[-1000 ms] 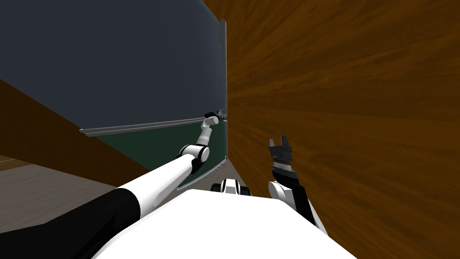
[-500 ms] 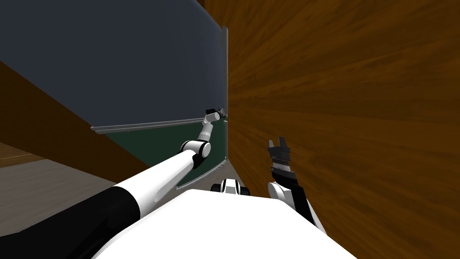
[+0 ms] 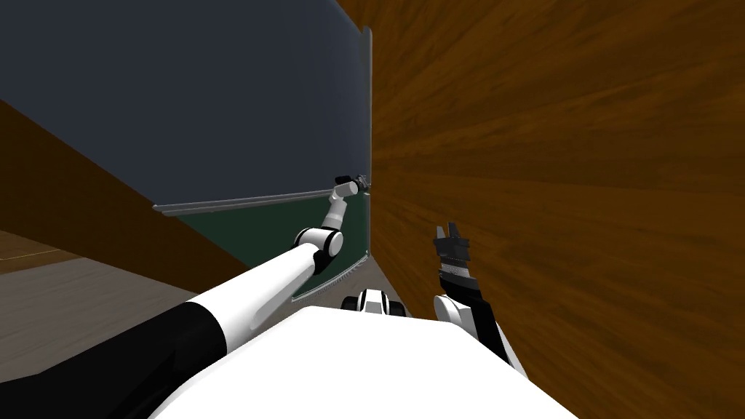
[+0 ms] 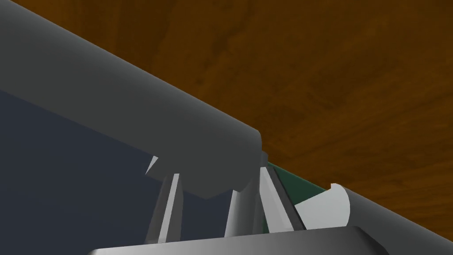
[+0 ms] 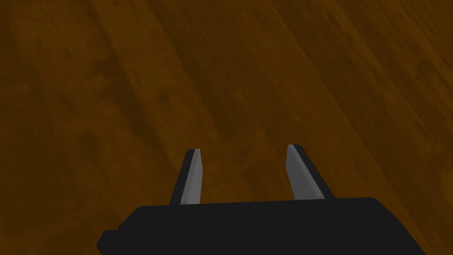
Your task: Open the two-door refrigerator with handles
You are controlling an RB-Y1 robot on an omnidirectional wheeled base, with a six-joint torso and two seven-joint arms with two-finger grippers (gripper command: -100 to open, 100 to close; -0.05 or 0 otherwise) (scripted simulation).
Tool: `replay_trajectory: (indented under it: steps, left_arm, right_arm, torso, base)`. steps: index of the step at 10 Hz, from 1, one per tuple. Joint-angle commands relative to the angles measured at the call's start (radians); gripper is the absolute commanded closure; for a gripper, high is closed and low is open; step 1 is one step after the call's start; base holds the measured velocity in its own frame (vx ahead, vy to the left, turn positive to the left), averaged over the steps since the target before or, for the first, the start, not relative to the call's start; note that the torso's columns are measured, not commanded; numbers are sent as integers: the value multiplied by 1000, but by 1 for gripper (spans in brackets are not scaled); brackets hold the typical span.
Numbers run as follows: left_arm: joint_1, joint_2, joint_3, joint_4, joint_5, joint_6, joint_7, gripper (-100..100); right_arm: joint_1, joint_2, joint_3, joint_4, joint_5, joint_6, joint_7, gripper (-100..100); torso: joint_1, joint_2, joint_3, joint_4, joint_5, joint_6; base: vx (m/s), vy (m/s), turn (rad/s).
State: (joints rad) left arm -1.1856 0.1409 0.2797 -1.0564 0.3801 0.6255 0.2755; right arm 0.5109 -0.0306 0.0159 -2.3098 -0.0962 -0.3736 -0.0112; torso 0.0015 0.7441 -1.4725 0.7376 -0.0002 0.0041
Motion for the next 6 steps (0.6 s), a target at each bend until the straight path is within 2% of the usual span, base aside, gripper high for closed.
replay_trajectory:
  steps: [1, 2, 3, 6]
  left_arm:
    - [-11, -38, -28, -1, 44, 17, -22, 100]
    - [-13, -55, -37, -9, 56, 24, -27, 100]
    - [-13, -55, -37, -9, 56, 24, -27, 100]
    - [-19, -104, -65, -35, 93, 46, -43, 100]
  right_arm:
    - [0, 0, 0, 0, 0, 0, 0, 0]
    - [0, 0, 0, 0, 0, 0, 0, 0]
    - [0, 0, 0, 0, 0, 0, 0, 0]
    - [0, 0, 0, 0, 0, 0, 0, 0]
  torso:
    - [-4, 2, 2, 2, -1, -2]
    - [-6, -2, -1, 2, -1, -3]
    - [-2, -5, -3, 1, 0, -4]
    - [0, -8, -5, -1, 1, -4]
  base:
    - [-281, 99, -103]
    - [-282, 133, -96]
    - [-215, 88, -49]
    - [-226, 113, -93]
